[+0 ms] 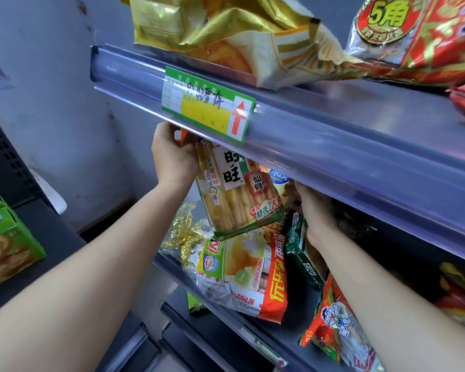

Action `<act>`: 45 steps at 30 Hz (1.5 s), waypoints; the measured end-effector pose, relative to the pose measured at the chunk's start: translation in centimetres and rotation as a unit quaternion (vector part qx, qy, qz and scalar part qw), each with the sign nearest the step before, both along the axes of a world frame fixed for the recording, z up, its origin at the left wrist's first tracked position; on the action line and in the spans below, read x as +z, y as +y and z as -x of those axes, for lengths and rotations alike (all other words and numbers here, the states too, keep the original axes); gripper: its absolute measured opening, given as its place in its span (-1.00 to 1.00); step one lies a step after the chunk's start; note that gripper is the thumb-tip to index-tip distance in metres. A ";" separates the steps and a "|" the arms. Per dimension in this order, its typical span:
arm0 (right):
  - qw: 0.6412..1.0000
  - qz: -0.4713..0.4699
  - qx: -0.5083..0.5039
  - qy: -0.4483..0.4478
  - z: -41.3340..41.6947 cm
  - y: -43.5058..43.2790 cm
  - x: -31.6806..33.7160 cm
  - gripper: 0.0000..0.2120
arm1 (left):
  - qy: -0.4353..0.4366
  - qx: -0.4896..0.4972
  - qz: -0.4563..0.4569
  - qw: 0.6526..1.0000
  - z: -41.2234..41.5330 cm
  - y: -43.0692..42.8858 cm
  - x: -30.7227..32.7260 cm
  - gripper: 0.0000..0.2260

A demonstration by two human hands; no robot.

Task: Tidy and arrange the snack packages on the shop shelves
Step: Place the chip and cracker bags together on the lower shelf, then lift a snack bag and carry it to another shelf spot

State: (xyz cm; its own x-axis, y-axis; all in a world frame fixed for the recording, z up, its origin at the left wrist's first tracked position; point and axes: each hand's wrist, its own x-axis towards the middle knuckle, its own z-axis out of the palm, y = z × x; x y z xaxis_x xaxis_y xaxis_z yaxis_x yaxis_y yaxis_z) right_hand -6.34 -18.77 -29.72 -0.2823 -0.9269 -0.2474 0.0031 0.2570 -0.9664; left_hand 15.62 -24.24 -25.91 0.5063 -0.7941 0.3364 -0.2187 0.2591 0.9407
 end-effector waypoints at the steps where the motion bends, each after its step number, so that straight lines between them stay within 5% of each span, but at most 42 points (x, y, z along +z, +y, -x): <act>1: 0.999 0.016 0.033 -0.004 0.2 0.3 0.0 -0.71 | 0.003 -0.005 -0.012 1.000 0.6 0.6 0.1 -0.74; 6: 0.983 0.048 0.178 0.020 2.2 4.6 1.5 -0.68 | 0.010 -0.040 -0.035 0.999 3.8 4.6 0.0 -0.69; 9: 0.986 0.075 0.140 0.043 4.4 8.4 1.9 -0.72 | 0.007 -0.071 -0.048 0.996 6.4 7.1 -0.3 -0.79; 16: 0.997 0.058 0.000 0.041 10.7 17.6 1.7 -0.77 | 0.005 -0.189 -0.141 0.972 12.1 14.8 -1.7 -0.46; 22: 0.995 0.048 -0.085 0.018 15.3 24.7 2.4 -0.68 | -0.041 -0.250 -0.164 0.953 16.6 21.4 -1.9 -0.74; 30: 0.974 0.049 -0.214 0.059 21.4 31.7 3.3 -0.58 | -0.193 -0.359 -0.192 0.893 23.1 27.7 -1.5 -0.69; 37: 0.922 0.064 -0.369 0.101 26.6 34.2 2.5 -0.63 | -0.331 -0.421 -0.237 0.811 29.0 28.0 -3.8 -0.64; 45: 0.895 0.019 -0.427 0.129 30.9 34.8 1.3 -0.63 | -0.486 -0.365 -0.246 0.755 34.0 25.7 -6.8 -0.43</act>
State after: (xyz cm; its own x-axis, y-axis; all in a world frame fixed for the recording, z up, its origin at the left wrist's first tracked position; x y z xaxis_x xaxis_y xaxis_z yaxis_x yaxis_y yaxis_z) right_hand -37.28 16.07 -28.37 -0.9346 -0.3527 -0.0458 -0.0409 0.2346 -0.9712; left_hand -18.34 1.51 -32.70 -0.4221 -0.8926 -0.1585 -0.8355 0.3152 0.4501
